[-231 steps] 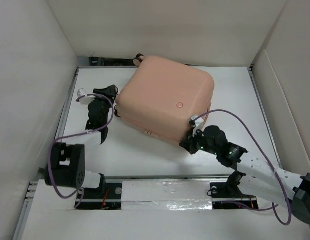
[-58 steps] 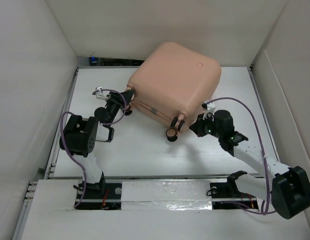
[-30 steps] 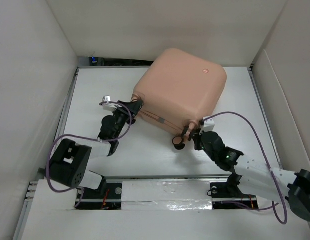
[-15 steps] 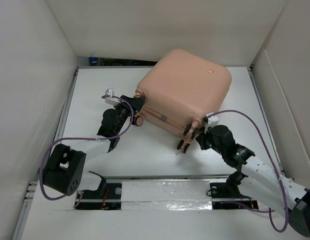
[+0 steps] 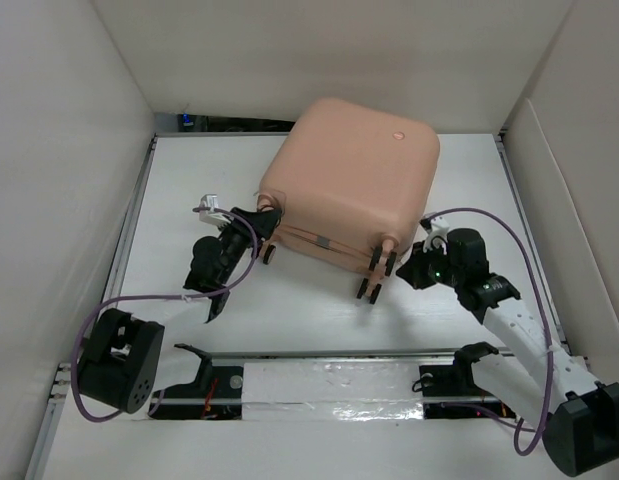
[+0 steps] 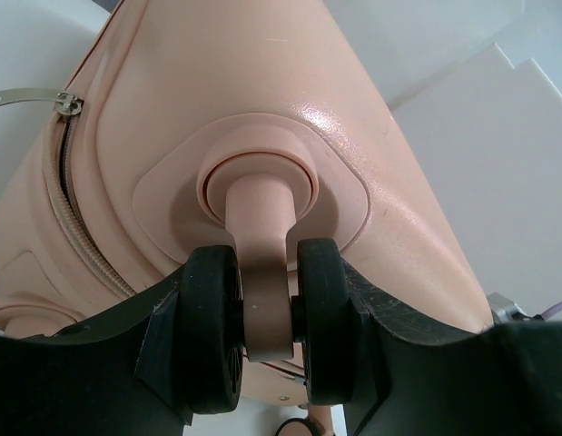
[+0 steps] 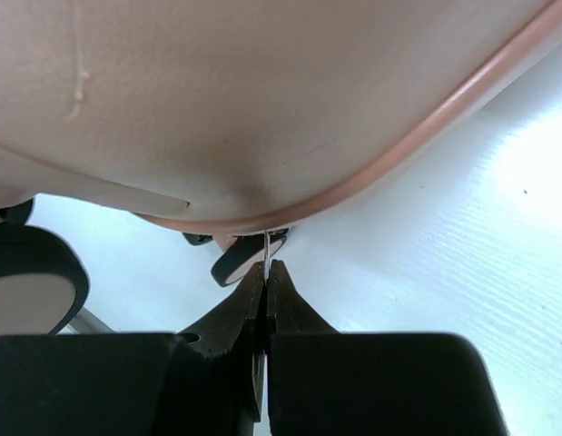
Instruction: Pack the luggage
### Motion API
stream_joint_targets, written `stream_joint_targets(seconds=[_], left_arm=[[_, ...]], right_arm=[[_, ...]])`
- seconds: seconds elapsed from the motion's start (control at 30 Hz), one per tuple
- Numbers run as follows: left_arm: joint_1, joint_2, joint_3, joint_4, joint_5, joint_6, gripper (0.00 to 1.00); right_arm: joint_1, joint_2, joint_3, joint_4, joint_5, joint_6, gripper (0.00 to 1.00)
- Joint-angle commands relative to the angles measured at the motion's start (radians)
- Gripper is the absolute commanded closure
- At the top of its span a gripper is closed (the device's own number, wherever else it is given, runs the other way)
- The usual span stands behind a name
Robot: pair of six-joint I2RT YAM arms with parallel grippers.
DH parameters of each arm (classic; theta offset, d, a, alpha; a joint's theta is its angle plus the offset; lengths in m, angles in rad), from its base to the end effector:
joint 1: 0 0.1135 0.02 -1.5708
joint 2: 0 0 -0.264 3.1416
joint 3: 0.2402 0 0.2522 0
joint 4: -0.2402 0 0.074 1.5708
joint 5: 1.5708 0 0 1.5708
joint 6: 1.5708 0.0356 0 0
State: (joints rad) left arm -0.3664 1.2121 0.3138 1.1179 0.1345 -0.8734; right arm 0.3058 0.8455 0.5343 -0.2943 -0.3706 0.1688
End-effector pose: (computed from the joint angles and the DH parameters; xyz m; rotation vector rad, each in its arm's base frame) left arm 0.2163 -0.0881 0.2303 -0.2441 1.4253 -1.1236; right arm 0.1721 0.0679 0.2322 -0.3657 2.1774 0.6710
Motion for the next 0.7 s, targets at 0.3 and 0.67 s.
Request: stream_joint_targets(seconds=[0.3, 0.67], left_arm=[[0.015, -0.105, 0.019, 0.105, -0.012, 0.070, 1.00], [0.024, -0.288, 0.033, -0.170, -0.229, 0.148, 0.13]], right_arm=[[-0.079, -0.082, 0.049, 0.253, -0.111, -0.017, 1.00], [-0.070, -0.045, 0.004, 0.280, -0.133, -0.005, 1.00]])
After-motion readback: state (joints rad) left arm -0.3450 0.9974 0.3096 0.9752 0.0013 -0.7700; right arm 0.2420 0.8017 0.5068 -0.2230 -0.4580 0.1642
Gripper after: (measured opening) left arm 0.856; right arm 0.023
